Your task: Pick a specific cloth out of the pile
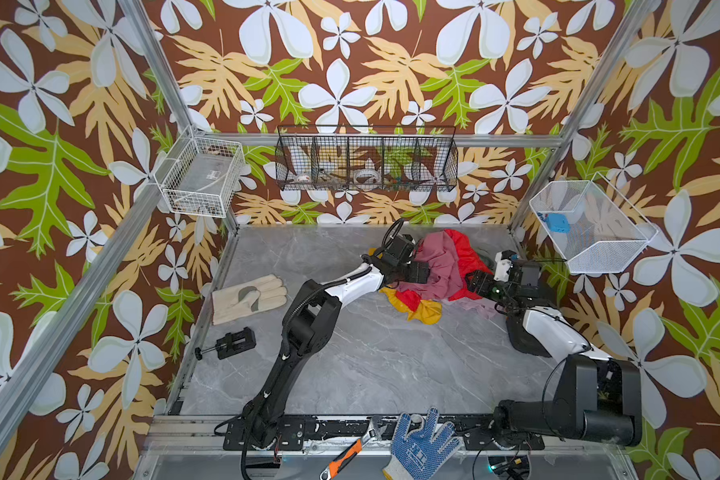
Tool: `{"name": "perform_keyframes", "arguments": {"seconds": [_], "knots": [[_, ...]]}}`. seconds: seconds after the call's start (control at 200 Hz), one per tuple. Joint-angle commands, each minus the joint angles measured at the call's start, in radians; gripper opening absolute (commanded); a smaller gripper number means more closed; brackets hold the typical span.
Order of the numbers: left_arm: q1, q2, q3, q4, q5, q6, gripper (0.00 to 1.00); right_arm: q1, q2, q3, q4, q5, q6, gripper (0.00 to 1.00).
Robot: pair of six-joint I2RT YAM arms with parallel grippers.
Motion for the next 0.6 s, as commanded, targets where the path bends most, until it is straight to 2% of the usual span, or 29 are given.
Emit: {"name": "perform_keyframes", "arguments": {"seconds": [0.0, 0.065, 0.145, 0.205, 0.25, 0.315, 0.35, 0.501, 0.596], "knots": [[0.003, -0.003, -0.006, -0.032, -0.004, 0.008, 0.98, 0.0, 0.042, 0.029, 0.107, -0.105, 0.042, 0.69], [0.002, -0.004, -0.007, -0.032, -0.004, 0.006, 0.98, 0.001, 0.063, 0.04, 0.117, -0.122, 0.049, 0.59], [0.003, -0.002, -0.007, -0.027, -0.003, 0.001, 0.98, 0.002, 0.076, 0.047, 0.125, -0.127, 0.043, 0.56], [0.002, -0.001, -0.007, -0.023, -0.001, -0.002, 0.98, 0.001, 0.083, 0.055, 0.119, -0.114, 0.032, 0.48], [0.003, 0.002, -0.007, -0.02, -0.001, -0.007, 0.98, 0.002, 0.089, 0.059, 0.119, -0.111, 0.029, 0.36], [0.003, 0.002, -0.008, -0.016, -0.001, -0.009, 0.98, 0.002, 0.094, 0.064, 0.13, -0.124, 0.032, 0.1], [0.002, 0.004, -0.005, -0.015, 0.0, -0.011, 0.98, 0.001, 0.089, 0.062, 0.145, -0.131, 0.042, 0.0], [0.004, 0.014, 0.007, -0.019, 0.002, -0.012, 0.98, 0.006, 0.002, 0.005, 0.299, -0.195, 0.151, 0.0], [0.003, 0.015, 0.007, -0.02, -0.003, -0.013, 0.98, 0.011, -0.07, 0.025, 0.313, -0.209, 0.178, 0.0]]}}
